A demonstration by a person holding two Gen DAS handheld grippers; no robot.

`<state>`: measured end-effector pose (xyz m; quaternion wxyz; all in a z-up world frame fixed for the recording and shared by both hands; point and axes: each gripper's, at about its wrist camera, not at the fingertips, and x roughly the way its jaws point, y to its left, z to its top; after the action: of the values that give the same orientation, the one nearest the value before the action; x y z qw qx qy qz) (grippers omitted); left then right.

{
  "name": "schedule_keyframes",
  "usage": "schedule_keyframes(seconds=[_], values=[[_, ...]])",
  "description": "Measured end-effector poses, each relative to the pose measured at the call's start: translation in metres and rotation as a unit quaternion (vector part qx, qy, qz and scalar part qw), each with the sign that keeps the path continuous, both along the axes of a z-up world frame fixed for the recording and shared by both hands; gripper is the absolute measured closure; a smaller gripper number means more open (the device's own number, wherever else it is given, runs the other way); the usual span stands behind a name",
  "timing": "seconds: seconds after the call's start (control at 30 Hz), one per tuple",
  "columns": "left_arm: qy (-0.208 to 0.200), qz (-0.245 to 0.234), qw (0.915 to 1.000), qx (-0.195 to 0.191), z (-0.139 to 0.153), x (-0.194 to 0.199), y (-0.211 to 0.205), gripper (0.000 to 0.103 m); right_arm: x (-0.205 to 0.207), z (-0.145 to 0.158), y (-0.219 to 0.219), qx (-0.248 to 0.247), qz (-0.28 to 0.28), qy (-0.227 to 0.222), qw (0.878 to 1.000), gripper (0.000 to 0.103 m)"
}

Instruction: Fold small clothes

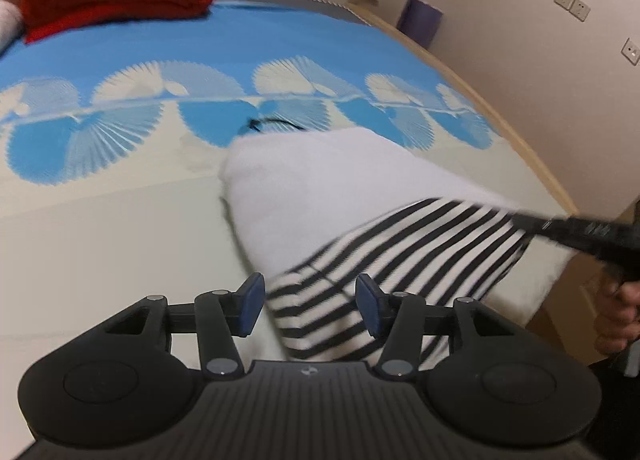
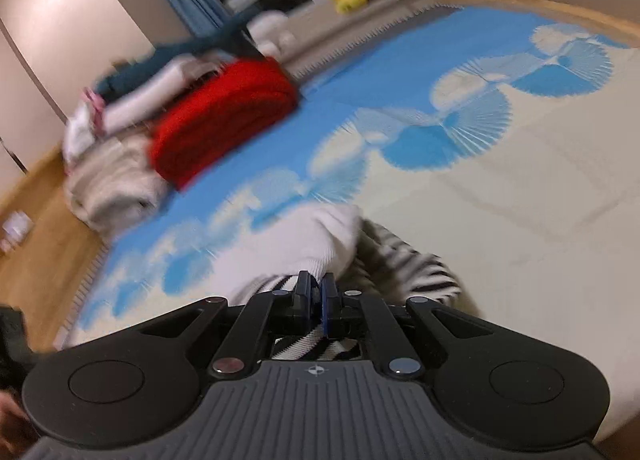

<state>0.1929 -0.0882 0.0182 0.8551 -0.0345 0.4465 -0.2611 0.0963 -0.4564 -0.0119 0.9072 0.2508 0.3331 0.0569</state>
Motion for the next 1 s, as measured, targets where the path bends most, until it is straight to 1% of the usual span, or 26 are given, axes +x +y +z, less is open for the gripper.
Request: schedule_keyframes(seconds=[0.07,0.1,0.17,0.2,0.23,0.3,0.4,0.47,0.57,0.6,0.67,0.7,0.73,0.77,0.8,0.83,0.9,0.93,1.0], values=[[0.022,-0.010,0.9997,-0.002,-0.010,0.002,-0.011,0.046,0.003,-0.011,0.005,-0.032,0.014,0.040,0.999,0.099],[0.033,-0.016,0.9993,0.005,-0.017,0.003,-0.016,0.046,0.006,-0.018,0.008,-0.038,0.022,0.061,0.997,0.099],[0.051,-0.022,0.9974,0.045,-0.033,0.005,-0.027,0.036,0.016,-0.033,0.018,-0.066,0.040,0.113,0.991,0.099],[0.060,-0.022,0.9956,0.070,-0.042,0.005,-0.031,0.028,0.020,-0.040,0.024,-0.079,0.047,0.131,0.987,0.099],[0.070,-0.022,0.9932,0.090,-0.050,0.007,-0.034,0.026,0.024,-0.046,0.029,-0.090,0.055,0.149,0.983,0.099],[0.086,-0.022,0.9919,0.092,-0.057,0.009,-0.033,0.025,0.029,-0.055,0.039,-0.108,0.059,0.177,0.976,0.100],[0.096,-0.021,0.9919,0.080,-0.054,0.014,-0.030,0.025,0.036,-0.054,0.040,-0.118,0.049,0.179,0.976,0.100],[0.113,-0.013,0.9921,0.052,-0.050,0.018,-0.022,0.026,0.040,-0.054,0.038,-0.117,0.042,0.179,0.976,0.100],[0.120,0.032,0.9922,-0.006,-0.041,0.036,0.000,0.022,0.039,-0.052,0.038,-0.106,0.041,0.166,0.980,0.099],[0.121,0.048,0.9912,-0.023,-0.039,0.041,0.007,0.020,0.037,-0.047,0.039,-0.097,0.045,0.149,0.983,0.097],[0.132,0.083,0.9856,-0.064,-0.041,0.056,0.021,0.020,0.032,-0.035,0.040,-0.086,0.042,0.109,0.989,0.090],[0.139,0.099,0.9819,-0.082,-0.043,0.063,0.027,0.020,0.031,-0.031,0.040,-0.080,0.036,0.094,0.992,0.083],[0.147,0.116,0.9775,-0.098,-0.047,0.072,0.032,0.020,0.030,-0.028,0.038,-0.075,0.027,0.083,0.993,0.062],[0.153,0.129,0.9735,-0.111,-0.052,0.080,0.035,0.020,0.029,-0.027,0.037,-0.072,0.018,0.076,0.994,0.047],[0.158,0.138,0.9703,-0.120,-0.057,0.087,0.038,0.020,0.031,-0.027,0.037,-0.067,0.015,0.073,0.995,0.045],[0.167,0.146,0.9670,-0.124,-0.065,0.095,0.039,0.020,0.034,-0.029,0.037,-0.061,0.019,0.078,0.995,0.046],[0.185,0.154,0.9621,-0.127,-0.078,0.109,0.037,0.020,0.040,-0.037,0.043,-0.061,0.039,0.107,0.992,0.046],[0.194,0.151,0.9595,-0.138,-0.085,0.116,0.035,0.019,0.042,-0.042,0.048,-0.074,0.051,0.124,0.988,0.047],[0.208,0.150,0.9532,-0.160,-0.098,0.126,0.032,0.017,0.045,-0.049,0.058,-0.103,0.070,0.139,0.982,0.048]])
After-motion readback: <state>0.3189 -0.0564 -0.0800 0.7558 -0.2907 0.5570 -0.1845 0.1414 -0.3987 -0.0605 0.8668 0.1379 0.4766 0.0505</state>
